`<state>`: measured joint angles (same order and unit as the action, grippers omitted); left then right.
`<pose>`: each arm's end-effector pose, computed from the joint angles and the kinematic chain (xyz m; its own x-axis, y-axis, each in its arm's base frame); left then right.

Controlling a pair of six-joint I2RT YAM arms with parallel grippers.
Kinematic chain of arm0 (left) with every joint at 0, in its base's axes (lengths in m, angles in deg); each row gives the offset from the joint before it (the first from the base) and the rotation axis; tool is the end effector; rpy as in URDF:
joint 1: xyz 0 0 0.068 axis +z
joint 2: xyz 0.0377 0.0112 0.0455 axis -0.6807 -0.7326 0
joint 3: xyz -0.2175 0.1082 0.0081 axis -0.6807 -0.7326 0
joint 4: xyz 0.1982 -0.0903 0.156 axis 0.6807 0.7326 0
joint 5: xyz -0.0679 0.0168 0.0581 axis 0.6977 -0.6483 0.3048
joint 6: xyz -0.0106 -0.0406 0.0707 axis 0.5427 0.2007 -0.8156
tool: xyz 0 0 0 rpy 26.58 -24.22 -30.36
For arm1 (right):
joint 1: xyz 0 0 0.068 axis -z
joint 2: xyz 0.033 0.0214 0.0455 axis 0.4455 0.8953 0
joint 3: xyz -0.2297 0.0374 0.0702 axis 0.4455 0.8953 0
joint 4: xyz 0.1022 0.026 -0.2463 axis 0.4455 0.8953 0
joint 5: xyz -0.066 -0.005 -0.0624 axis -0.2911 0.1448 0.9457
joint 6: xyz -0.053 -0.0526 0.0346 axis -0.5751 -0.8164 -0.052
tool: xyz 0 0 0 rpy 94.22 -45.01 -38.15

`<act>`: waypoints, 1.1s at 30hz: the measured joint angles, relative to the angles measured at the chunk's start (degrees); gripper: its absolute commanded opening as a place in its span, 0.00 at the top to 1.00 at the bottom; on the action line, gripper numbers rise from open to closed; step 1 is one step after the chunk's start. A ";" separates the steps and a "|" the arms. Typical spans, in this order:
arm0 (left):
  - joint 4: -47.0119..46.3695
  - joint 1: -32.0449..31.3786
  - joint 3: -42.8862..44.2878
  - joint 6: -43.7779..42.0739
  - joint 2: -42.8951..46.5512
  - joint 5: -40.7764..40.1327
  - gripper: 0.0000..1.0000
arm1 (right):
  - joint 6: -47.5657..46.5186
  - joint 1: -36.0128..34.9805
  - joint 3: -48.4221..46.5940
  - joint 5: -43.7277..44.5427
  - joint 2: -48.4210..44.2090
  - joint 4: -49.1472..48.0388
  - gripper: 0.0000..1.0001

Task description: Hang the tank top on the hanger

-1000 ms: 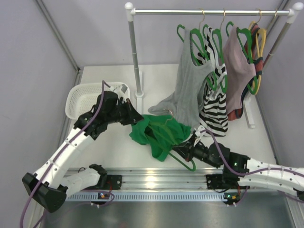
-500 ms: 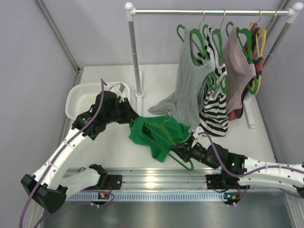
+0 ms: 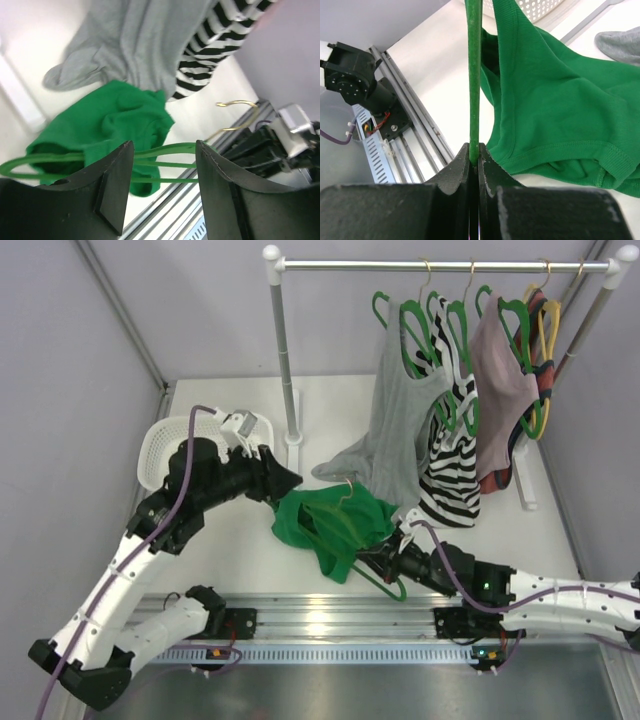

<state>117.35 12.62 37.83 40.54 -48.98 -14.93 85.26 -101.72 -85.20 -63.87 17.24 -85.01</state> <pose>0.1968 -0.1381 0.3572 -0.5961 -0.1599 -0.7868 0.4910 0.7028 -0.5148 0.0782 0.2151 0.2081 -0.3467 0.0662 -0.9356 -0.7789 0.5354 0.3265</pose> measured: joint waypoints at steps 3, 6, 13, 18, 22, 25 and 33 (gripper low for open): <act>-4.52 -1.64 -1.49 -0.68 1.33 2.97 0.42 | -0.07 0.00 -0.02 0.00 0.90 0.00 1.00; -7.15 -5.79 -2.84 -1.46 0.94 3.32 0.43 | -0.07 0.00 -0.04 0.02 1.53 0.00 1.00; -9.92 -18.58 -5.90 -3.85 -1.75 -3.41 0.43 | -0.04 -0.02 -0.63 0.22 3.19 0.07 1.00; -10.71 -20.11 -8.20 -4.81 -2.51 -7.30 0.43 | -0.04 -0.09 -2.01 0.48 4.46 0.00 1.00; -12.68 -20.79 -9.33 -5.25 -2.91 -9.75 0.43 | -0.04 -0.13 -2.38 0.66 5.40 0.02 1.00; -13.86 -21.27 -9.75 -5.84 -3.39 -10.97 0.43 | -0.04 -0.15 -2.40 0.63 6.32 0.02 1.00; -17.14 -22.49 -11.78 -6.99 -5.31 -13.05 0.46 | 0.00 -0.48 -2.75 0.66 7.80 0.00 1.00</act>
<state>100.21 -9.87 26.05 33.55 -54.29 -27.98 85.26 -102.20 -87.96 -63.21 25.04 -85.01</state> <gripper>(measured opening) 0.547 0.032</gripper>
